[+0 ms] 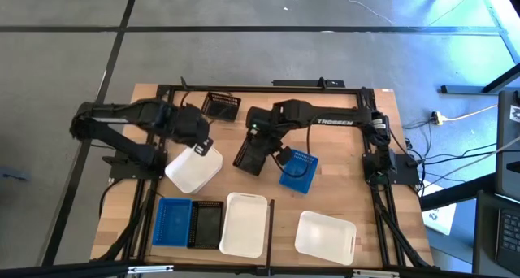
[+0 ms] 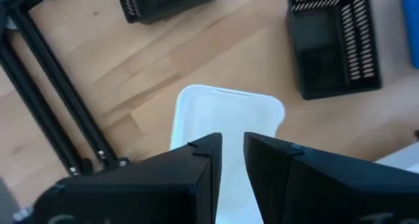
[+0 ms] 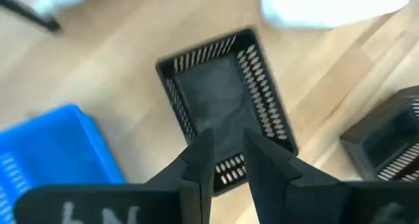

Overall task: Stack baskets on shelf by color
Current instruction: Stack the bottom black bin on top of the black bin on the shelf

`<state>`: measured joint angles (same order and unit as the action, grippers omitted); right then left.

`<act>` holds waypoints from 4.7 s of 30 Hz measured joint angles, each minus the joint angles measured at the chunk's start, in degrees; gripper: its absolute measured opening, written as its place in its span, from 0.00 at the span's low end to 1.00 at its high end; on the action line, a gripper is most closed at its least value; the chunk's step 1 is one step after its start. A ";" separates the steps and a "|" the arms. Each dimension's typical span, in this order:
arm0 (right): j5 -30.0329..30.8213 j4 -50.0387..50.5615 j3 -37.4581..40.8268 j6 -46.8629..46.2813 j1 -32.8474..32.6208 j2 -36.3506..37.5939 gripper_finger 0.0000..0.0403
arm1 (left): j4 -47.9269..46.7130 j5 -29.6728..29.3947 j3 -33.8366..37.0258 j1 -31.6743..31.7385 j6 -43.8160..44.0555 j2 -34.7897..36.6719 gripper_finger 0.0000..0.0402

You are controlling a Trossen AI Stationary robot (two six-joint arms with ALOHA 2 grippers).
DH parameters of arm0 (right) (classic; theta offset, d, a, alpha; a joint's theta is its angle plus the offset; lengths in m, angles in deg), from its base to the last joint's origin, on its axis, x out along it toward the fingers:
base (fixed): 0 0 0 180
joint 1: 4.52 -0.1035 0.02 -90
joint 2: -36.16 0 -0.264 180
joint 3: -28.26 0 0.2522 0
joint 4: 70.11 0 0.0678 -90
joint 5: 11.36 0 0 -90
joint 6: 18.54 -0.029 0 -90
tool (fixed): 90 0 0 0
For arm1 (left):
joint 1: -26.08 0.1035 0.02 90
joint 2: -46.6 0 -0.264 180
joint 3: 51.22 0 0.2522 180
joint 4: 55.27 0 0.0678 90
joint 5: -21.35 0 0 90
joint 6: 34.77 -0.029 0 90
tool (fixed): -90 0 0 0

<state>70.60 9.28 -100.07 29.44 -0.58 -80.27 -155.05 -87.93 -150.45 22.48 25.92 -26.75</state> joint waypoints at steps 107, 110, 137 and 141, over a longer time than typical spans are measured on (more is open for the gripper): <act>-0.56 24.39 -13.57 -34.43 -0.38 16.67 0.20 | 35.63 27.81 0.02 16.97 -23.31 -38.29 0.14; -0.56 24.39 -13.57 -34.43 -0.37 16.67 0.20 | 35.65 27.89 0.02 16.99 -23.31 -38.24 0.14; -0.58 24.39 -13.57 -34.19 -0.38 16.67 0.20 | 37.82 24.45 -0.02 14.52 -22.16 -39.02 0.14; -0.59 24.39 -13.57 -34.15 -0.38 16.67 0.20 | 38.13 25.03 -0.12 14.39 -21.78 -39.96 0.14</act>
<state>70.02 33.67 -113.64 -4.71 -0.96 -63.60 -116.92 -62.90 -150.58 36.88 4.14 -66.71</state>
